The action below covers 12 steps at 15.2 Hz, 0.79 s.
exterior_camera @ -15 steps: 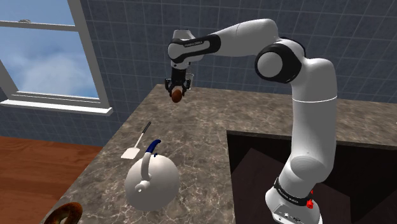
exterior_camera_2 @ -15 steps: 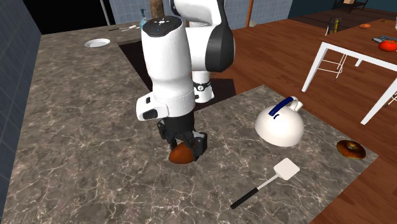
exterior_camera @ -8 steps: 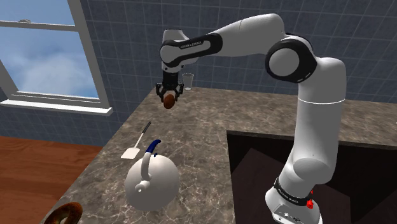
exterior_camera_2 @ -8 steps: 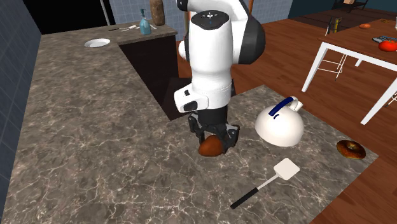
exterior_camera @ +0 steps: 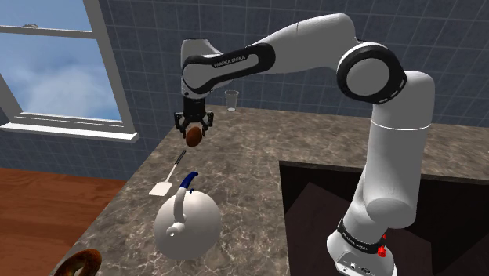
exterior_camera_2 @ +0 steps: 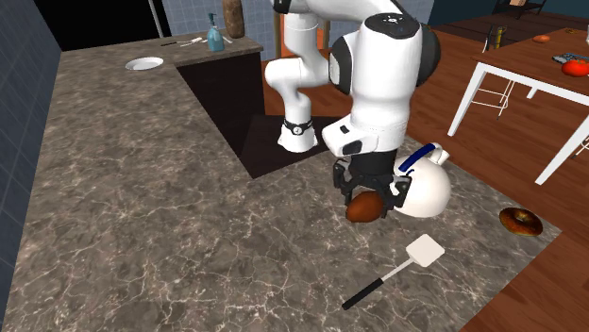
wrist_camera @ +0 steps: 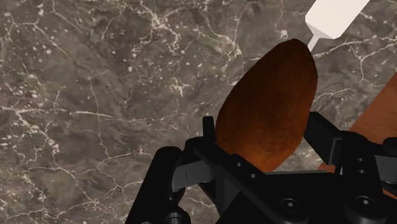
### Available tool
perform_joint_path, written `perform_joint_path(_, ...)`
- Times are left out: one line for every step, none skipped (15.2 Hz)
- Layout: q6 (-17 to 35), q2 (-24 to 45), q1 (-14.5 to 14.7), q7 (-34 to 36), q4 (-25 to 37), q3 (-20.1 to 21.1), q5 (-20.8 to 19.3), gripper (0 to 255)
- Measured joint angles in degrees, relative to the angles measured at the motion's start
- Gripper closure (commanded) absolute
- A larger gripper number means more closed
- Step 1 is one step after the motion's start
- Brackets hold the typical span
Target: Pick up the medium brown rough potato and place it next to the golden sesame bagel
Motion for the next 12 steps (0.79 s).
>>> perform_joint_path(-0.14,-0.24,0.73,1.22,-0.07,0.41,-0.2,255)
perform_joint_path(0.47,-0.45,1.56,2.56,-0.8,0.87,-0.4,255)
perform_joint_path(0.23,-0.27,2.35,3.87,-0.34,1.31,-0.63,255)
perform_joint_path(0.51,-0.37,3.06,5.04,-0.66,1.71,-0.82,255)
perform_joint_path(0.23,0.46,3.77,6.19,0.5,2.07,-1.1,255)
perform_joint_path(0.3,0.32,4.7,7.68,0.31,2.58,-1.34,255)
perform_joint_path(0.33,0.15,5.63,9.19,0.18,3.08,-1.58,255)
perform_joint_path(0.5,0.31,6.45,10.52,0.23,3.52,-1.84,255)
perform_joint_path(0.41,0.95,7.2,11.71,0.99,3.89,-2.12,255)
perform_joint_path(0.43,0.91,8.0,13.01,0.94,4.3,-2.36,255)
perform_joint_path(0.39,1.16,8.88,14.4,1.26,4.74,-2.63,255)
perform_joint_path(0.04,2.12,9.72,15.7,2.62,5.1,-3.02,255)
